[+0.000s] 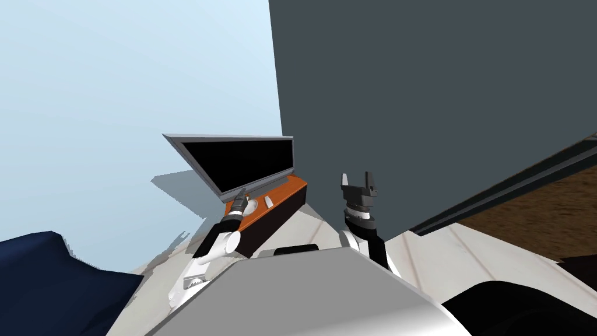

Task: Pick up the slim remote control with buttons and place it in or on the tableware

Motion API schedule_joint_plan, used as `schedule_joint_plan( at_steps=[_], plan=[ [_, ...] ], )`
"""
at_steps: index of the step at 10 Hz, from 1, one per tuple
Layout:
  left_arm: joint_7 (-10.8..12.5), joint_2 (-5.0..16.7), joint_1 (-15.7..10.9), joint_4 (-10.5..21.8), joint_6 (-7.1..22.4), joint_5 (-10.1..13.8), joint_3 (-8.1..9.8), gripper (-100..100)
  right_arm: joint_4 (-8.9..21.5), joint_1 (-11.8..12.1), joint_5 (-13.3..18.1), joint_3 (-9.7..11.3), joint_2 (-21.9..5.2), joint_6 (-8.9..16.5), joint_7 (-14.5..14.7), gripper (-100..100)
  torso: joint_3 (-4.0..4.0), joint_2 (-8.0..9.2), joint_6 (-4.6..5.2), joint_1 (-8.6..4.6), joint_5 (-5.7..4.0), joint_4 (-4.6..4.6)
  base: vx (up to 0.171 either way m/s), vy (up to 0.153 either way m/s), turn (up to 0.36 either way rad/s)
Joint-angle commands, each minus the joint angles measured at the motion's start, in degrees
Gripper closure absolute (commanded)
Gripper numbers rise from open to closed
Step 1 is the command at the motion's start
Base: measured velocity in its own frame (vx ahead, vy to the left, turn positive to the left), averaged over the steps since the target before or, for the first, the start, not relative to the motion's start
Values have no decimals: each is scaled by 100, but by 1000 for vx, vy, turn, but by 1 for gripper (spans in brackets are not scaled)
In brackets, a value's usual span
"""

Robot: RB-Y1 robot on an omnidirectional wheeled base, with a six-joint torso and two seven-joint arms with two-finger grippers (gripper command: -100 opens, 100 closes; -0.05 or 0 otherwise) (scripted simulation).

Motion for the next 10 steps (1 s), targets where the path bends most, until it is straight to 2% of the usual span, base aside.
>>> schedule_joint_plan(
  at_steps=[1, 2, 5, 6, 7, 8, 9, 10],
  plan=[
    [-138, 98, -89, 286, 286, 134, 92, -100, 0, 0, 0, 0, 0, 0, 0, 0, 0, 0, 0, 0, 0, 0, 14, 5, -204],
    [-138, 98, -89, 321, 405, 134, 92, -100, 0, -1, 0, 0, 0, 0, 0, 0, -1, -2, 3, 0, 0, -1, 12, 10, -102],
    [-406, 226, -176, 778, 892, 322, 217, -100, 0, 0, 0, 0, 0, 0, 0, 0, -3, -5, -1, 3, 1, -1, 21, 12, -190],
    [-406, 226, -176, 812, 1049, 322, 217, -100, 0, 0, 0, 0, 0, 0, 0, 0, -3, -6, 3, 2, 1, -1, 19, 19, -118],
    [-543, 297, -216, 1057, 1208, 406, 274, -100, 0, 0, 0, 0, 0, 0, 0, 0, -4, -6, -1, 5, 1, -2, 32, 14, -179],
    [-543, 297, -216, 1064, 1379, 406, 274, -100, 0, 0, 0, 0, 0, 0, 0, 0, -6, -10, 2, 2, 1, -2, 34, 19, -127],
    [-681, 374, -253, 1287, 1601, 483, 328, -100, 0, 0, 0, 0, 0, 0, 0, 0, -6, -11, -1, 4, 1, -3, 37, 25, -248],
    [-681, 374, -253, 1318, 1711, 483, 328, -100, 0, 0, 0, 0, 0, 0, 0, 0, -7, -12, 2, 7, 2, -3, 32, 26, -140]
  ],
)
